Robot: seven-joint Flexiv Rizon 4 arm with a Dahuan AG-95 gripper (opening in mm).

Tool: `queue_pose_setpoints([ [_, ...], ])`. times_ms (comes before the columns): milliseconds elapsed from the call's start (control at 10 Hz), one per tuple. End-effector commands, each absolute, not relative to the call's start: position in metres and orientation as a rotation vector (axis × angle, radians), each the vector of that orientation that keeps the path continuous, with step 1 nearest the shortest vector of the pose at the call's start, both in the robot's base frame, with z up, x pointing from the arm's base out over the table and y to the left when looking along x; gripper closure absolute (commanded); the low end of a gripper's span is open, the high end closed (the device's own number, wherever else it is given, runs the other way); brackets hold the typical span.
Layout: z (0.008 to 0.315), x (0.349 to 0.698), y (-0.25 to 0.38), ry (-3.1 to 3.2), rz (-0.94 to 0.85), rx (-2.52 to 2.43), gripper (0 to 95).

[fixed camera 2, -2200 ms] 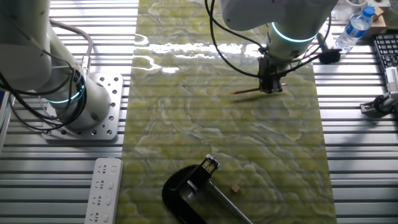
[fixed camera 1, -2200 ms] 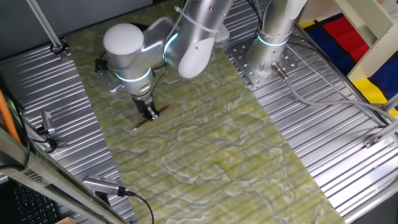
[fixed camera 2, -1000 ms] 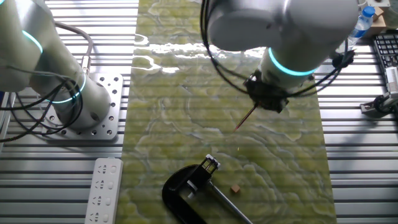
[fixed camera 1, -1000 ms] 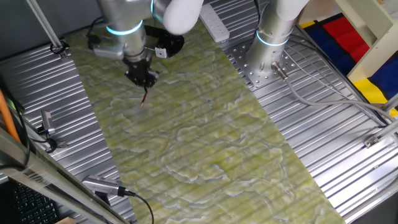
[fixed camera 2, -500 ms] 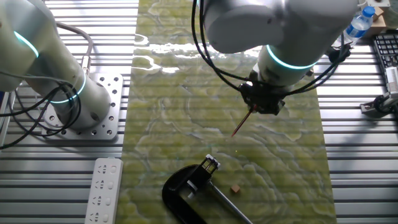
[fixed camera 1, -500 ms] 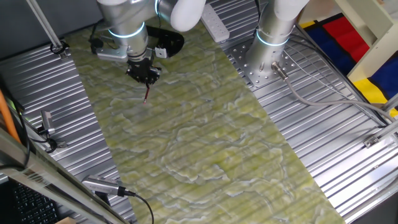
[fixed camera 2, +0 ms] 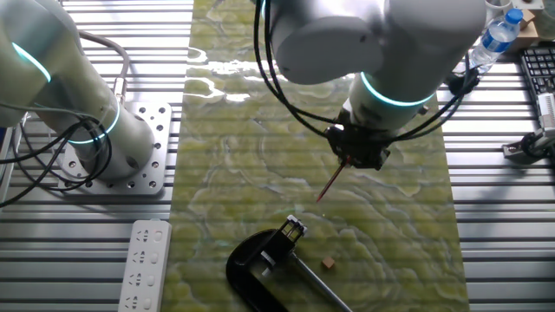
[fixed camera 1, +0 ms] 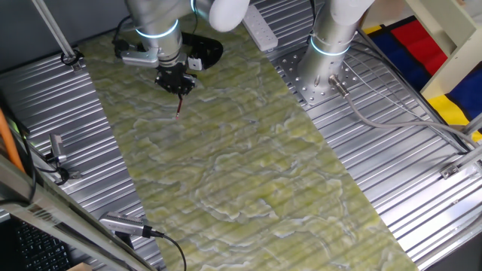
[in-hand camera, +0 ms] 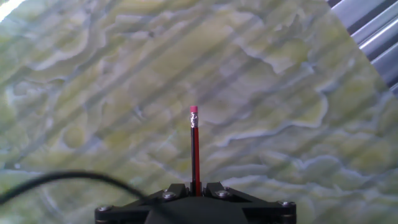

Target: Insert the pencil into the pencil sharpener

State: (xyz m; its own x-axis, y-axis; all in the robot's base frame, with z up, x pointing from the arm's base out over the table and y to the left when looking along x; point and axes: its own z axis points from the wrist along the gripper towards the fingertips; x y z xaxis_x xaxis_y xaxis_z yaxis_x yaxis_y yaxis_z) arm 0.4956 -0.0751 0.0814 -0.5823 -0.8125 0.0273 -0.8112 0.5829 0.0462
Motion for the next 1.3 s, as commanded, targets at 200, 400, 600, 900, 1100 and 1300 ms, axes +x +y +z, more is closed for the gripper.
queue_pose_setpoints([
  [200,0.079,0.489,-0.085,-2.759,-0.051,1.417,95.0],
  [400,0.075,0.483,-0.092,-2.770,-0.062,1.398,95.0],
  [600,0.072,0.478,-0.091,-2.775,-0.059,1.390,95.0],
  [900,0.070,0.476,-0.095,-2.770,-0.053,1.405,95.0],
  [1100,0.067,0.473,-0.099,-2.771,-0.057,1.412,95.0],
  [1300,0.066,0.470,-0.102,-2.775,-0.064,1.407,95.0],
])
